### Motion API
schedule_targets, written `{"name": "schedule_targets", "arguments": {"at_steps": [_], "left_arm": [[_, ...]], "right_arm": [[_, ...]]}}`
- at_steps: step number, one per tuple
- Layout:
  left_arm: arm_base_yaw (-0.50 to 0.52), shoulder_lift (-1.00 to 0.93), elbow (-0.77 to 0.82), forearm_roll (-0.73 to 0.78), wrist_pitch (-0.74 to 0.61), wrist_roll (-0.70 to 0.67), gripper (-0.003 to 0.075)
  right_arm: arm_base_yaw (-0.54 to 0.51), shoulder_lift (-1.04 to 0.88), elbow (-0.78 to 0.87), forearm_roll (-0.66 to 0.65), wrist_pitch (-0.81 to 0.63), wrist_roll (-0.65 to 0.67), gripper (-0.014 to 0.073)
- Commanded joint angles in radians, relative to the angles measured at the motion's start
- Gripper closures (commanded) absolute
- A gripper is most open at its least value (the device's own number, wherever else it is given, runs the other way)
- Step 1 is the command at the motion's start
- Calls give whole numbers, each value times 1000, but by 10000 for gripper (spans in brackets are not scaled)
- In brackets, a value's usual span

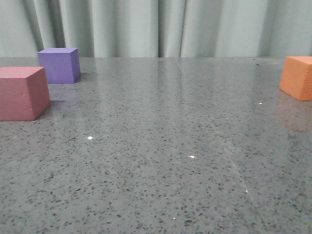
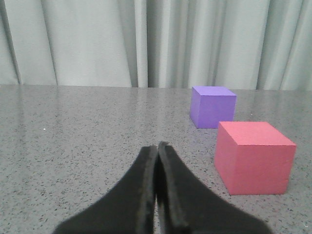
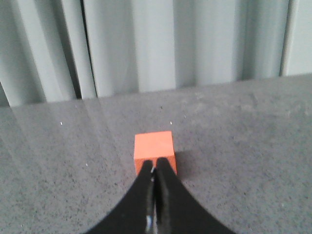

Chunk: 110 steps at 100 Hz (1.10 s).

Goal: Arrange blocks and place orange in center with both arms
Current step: 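Lower the right gripper over the orange cube and open it, then close the right gripper on the orange cube and lift it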

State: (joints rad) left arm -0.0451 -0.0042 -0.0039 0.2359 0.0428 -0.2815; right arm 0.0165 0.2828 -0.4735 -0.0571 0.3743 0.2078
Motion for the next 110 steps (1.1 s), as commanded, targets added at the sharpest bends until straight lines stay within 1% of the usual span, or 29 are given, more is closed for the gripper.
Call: {"name": "schedule_targets", "arguments": {"at_steps": [1,8,14,23,31,43,57,72,79,86,93,97,98,100,105,107,110], "left_arm": [[4,-27,54,-8,-81,-2,739],[4,-27,54,-8,-81,-2,739],[4,-27,54,-8,-81,-2,739],[4,-27,54,-8,-81,-2,739],[4,-27,54,-8,-81,-2,739],[4,-27,54,-8,-81,-2,739],[4,-27,54,-8,-81,-2,739],[4,-27,54,-8,-81,-2,739],[4,-27,54,-8,-81,-2,739],[4,-27,54,-8,-81,-2,739],[4,-27,54,-8,-81,-2,739],[4,-27,54,-8,-81,-2,739],[4,-27,54,-8,-81,-2,739],[4,-27,54,-8,-81,-2,739],[4,-27,54,-8,-81,-2,739],[4,-27,54,-8,-81,-2,739],[4,-27,54,-8,-81,-2,739]], "right_arm": [[2,173,-175,2,100,-7,661],[2,304,-290,2,197,-7,661],[2,401,-369,2,250,-7,661],[2,535,-464,2,260,-7,661],[2,628,-519,2,234,-7,661],[2,757,-542,2,155,-7,661],[2,854,-542,2,64,-7,661],[2,884,-542,2,52,-9,657],[2,885,-542,2,51,-33,627],[2,885,-542,2,50,-53,554],[2,885,-542,2,51,-56,431],[2,885,-542,2,52,-56,334],[2,885,-542,2,52,-56,298],[2,885,-542,2,54,-56,260],[2,885,-542,2,55,-56,104],[2,885,-542,2,56,-56,65],[2,885,-542,2,56,-56,-24]]}}
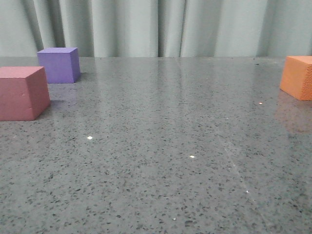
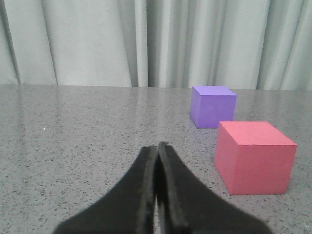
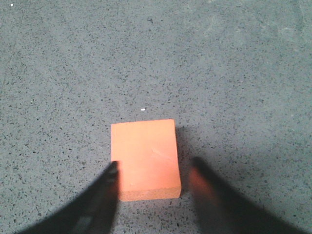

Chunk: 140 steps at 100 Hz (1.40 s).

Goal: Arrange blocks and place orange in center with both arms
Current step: 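Close the right gripper on the orange cube and lift it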

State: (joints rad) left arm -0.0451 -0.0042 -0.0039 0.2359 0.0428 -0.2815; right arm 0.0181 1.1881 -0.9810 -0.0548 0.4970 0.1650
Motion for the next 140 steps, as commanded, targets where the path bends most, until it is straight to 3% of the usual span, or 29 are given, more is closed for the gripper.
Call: {"name": "schedule_targets", "arguments": {"at_steps": [1,3,29,140], "left_arm": [[4,-27,54,-8,-81,-2,739],[4,-27,54,-8,-81,-2,739],[4,-27,54,-8,-81,-2,739],[4,-27,54,-8,-81,-2,739]], "right_arm": [[0,-20,-35,-1,-67,-13,-42],[0,-20,-35,-1,-67,-14,-79],[0,11,-42,-1,-134,-17,-41],[30,286,-123,-1,-89,-70,-41]]}}
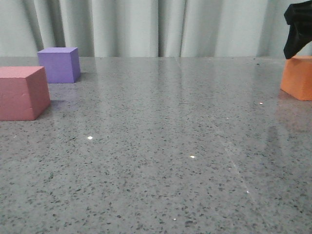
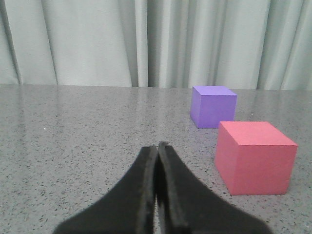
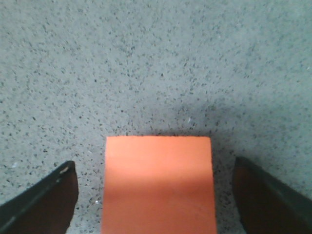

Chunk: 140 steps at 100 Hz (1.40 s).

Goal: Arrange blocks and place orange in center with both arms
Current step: 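Close the right gripper on the orange cube and lift it, then carry the orange cube to the table center and set it down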

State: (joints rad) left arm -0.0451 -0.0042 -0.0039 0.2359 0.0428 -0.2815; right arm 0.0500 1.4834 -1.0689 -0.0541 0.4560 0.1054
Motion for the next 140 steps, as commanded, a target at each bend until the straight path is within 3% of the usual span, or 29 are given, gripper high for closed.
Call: {"name": "schedule_targets", "arguments": {"at_steps": [1,20,27,46,55,69,89,123,140], "left_arm": [[4,-27,54,-8,-81,-2,739],[4,-27,54,-8,-81,-2,739],[4,-27,54,-8,-81,-2,739],[4,-27,54,-8,-81,-2,739],[4,-27,54,-8,-81,-2,739],[4,-27,54,-8,-81,-2,739],[4,-27,54,-8,-81,-2,739],[4,-27,54,-8,-81,-2,739],[4,-27,54,-8,-81,-2,739]], "right_arm": [[-2,-8,-35,-1,-48,-11,-41],[-2,37,-35,-1,-49,-10,-38],[-2,45,-35,-1,-52,-10,1],[-2,48,-35,-1,-56,-10,317],[-2,46,-35,0,-58,-9,398],[23,20,-69,38,7,-9,399],[139,12,-230,40,158,16,399],[360,149,-418,12,189,208,399],[469,253,-486,-106,234,352,399]]}}
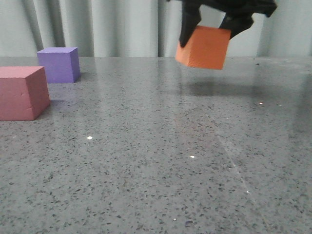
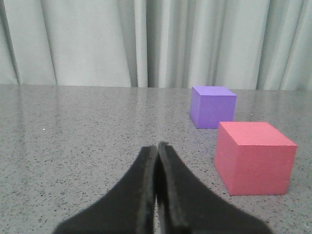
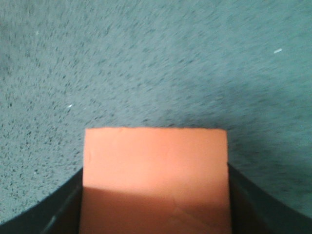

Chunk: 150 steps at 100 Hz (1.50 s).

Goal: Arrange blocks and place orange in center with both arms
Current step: 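Carry the orange cube to the table center and set it down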

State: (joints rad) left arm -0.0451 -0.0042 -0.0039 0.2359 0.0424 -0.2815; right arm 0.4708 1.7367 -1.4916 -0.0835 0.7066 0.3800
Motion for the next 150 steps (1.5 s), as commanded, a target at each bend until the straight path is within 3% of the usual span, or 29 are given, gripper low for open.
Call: {"name": "schedule_targets", "arguments": {"at_steps": [1,31,51,66,85,95,115,133,150], "left_arm": [[4,-27,54,-8,-81,-2,739],[4,-27,54,-8,-81,-2,739],[4,-27,54,-8,-81,-2,739],[4,-27,54,-8,-81,-2,739],[4,-27,54,-8,-81,-2,739],[4,-27,54,-8,-81,-2,739],[4,-27,54,-8,-81,-2,739],[4,-27,54,-8,-81,-2,739],[4,-27,54,-8,-81,-2,739]], "right_arm": [[53,4,-70,-82,-12,92,399],[205,124,-175,-318,19,401,399],[256,167,-197,-435,17,535,399],[255,171,-197,-433,1,539,351],[255,171,-198,-429,-8,539,48],[255,167,-201,-427,-5,539,-61],[255,117,-201,-441,-1,523,-71],[252,23,-201,-498,37,374,-71],[212,-85,-150,-591,44,318,-71]]}}
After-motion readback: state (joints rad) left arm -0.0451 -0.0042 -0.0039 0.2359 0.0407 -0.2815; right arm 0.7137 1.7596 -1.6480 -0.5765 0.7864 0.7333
